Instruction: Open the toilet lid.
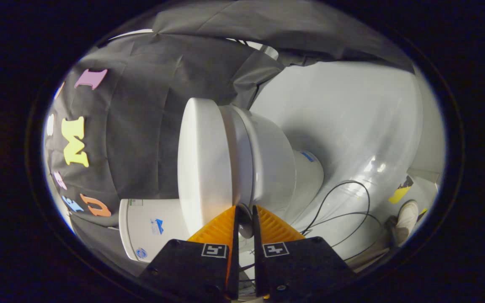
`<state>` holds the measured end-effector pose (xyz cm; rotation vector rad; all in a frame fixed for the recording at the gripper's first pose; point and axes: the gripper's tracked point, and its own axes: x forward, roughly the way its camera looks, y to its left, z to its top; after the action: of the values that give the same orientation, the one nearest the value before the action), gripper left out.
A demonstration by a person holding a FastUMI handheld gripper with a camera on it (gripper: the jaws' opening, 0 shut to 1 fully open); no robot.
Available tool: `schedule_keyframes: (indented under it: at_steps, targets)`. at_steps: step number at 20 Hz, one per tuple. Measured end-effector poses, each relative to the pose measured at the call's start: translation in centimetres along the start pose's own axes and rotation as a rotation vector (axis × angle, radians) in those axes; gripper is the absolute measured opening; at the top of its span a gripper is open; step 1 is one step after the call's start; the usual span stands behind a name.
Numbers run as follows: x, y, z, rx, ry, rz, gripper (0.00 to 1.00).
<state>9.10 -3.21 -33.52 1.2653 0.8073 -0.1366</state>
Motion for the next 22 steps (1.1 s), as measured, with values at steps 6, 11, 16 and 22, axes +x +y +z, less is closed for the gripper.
schedule_keyframes:
  at_steps: [6, 11, 16, 22]
  targets:
    - [-0.3, 1.0, -0.4, -0.039, -0.012, -0.032, 0.13]
    - [-1.4, 2.9, -0.6, -0.055, -0.024, -0.019, 0.13]
    - [-2.4, 4.8, -0.9, -0.088, -0.033, -0.003, 0.13]
    - [-3.5, 7.0, -1.3, -0.164, -0.043, -0.032, 0.12]
